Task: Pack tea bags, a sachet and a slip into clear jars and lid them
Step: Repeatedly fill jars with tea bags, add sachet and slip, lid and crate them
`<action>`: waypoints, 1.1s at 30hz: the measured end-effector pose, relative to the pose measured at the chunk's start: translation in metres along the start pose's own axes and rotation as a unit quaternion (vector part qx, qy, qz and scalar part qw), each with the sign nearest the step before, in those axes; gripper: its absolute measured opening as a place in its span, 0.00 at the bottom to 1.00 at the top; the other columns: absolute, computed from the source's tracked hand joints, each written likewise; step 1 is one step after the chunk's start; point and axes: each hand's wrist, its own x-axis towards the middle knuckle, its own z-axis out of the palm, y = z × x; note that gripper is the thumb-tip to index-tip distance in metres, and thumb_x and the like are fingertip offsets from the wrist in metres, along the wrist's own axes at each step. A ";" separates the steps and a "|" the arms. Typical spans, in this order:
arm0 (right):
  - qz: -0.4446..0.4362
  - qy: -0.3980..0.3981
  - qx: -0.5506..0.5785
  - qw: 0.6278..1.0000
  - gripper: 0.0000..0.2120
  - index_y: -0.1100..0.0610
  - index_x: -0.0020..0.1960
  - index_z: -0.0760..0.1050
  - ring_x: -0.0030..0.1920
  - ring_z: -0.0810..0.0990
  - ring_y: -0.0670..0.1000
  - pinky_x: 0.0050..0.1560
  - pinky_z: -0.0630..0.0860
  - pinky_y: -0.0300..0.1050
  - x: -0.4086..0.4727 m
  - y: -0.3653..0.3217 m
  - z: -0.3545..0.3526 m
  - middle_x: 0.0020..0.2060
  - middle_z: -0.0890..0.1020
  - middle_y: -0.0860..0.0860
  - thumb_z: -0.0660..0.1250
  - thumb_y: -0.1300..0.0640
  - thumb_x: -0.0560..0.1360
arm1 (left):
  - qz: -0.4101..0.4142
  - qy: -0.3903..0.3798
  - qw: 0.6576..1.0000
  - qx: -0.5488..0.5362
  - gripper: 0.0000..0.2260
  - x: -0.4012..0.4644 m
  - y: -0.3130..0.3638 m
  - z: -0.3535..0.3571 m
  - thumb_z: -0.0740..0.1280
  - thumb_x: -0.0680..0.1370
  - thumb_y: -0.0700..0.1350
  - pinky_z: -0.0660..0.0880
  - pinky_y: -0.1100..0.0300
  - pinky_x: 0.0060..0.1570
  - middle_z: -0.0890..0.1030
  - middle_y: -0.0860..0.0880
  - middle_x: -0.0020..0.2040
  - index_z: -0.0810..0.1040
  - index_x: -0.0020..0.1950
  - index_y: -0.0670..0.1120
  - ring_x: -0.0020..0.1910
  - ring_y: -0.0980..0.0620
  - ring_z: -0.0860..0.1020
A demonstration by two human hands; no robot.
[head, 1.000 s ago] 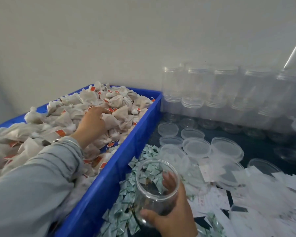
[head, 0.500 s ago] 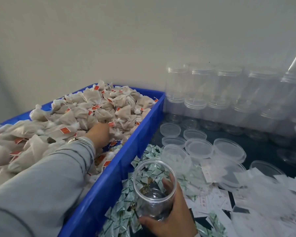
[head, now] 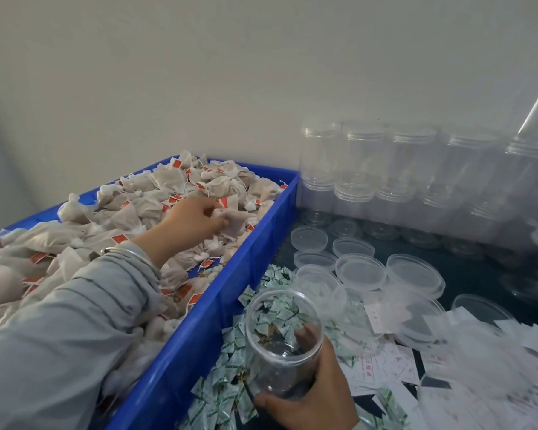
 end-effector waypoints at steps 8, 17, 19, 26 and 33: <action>-0.039 0.078 -0.149 0.985 0.57 0.24 0.64 0.43 0.59 0.62 0.30 0.62 0.58 0.29 0.008 -0.012 -0.009 0.58 0.60 0.28 0.78 0.36 0.48 | 0.005 -0.195 0.897 -0.398 0.04 -0.031 0.050 -0.010 0.75 0.64 0.46 0.74 0.56 0.48 0.82 0.49 0.37 0.84 0.37 0.49 0.40 0.50 0.77; -0.021 0.092 -0.158 0.983 0.56 0.43 0.71 0.52 0.59 0.55 0.24 0.55 0.53 0.17 0.001 -0.011 -0.010 0.60 0.61 0.33 0.70 0.31 0.48 | 0.133 -0.293 0.911 -0.259 0.03 -0.061 0.071 0.000 0.74 0.67 0.45 0.75 0.67 0.42 0.84 0.53 0.39 0.84 0.38 0.54 0.40 0.58 0.81; -0.019 0.102 -0.151 0.983 0.57 0.46 0.72 0.54 0.61 0.57 0.26 0.56 0.54 0.17 0.003 -0.009 -0.007 0.60 0.63 0.35 0.71 0.32 0.48 | 0.147 -0.315 0.915 -0.206 0.03 -0.066 0.074 -0.001 0.76 0.68 0.50 0.75 0.68 0.45 0.84 0.53 0.43 0.84 0.40 0.56 0.43 0.58 0.81; -0.030 0.126 -0.128 0.983 0.43 0.36 0.61 0.61 0.59 0.60 0.23 0.53 0.57 0.16 -0.001 -0.003 -0.004 0.59 0.62 0.29 0.78 0.42 0.51 | 0.110 -0.253 0.948 -0.159 0.14 -0.064 0.074 -0.005 0.69 0.62 0.62 0.76 0.61 0.53 0.85 0.54 0.43 0.85 0.41 0.56 0.46 0.54 0.82; -0.041 0.114 -0.130 0.984 0.49 0.35 0.65 0.52 0.61 0.59 0.26 0.53 0.59 0.17 -0.003 -0.010 -0.007 0.59 0.63 0.33 0.73 0.33 0.50 | 0.024 -0.090 0.976 -0.199 0.06 -0.036 0.044 -0.022 0.70 0.74 0.49 0.77 0.67 0.41 0.84 0.52 0.38 0.85 0.38 0.52 0.35 0.60 0.79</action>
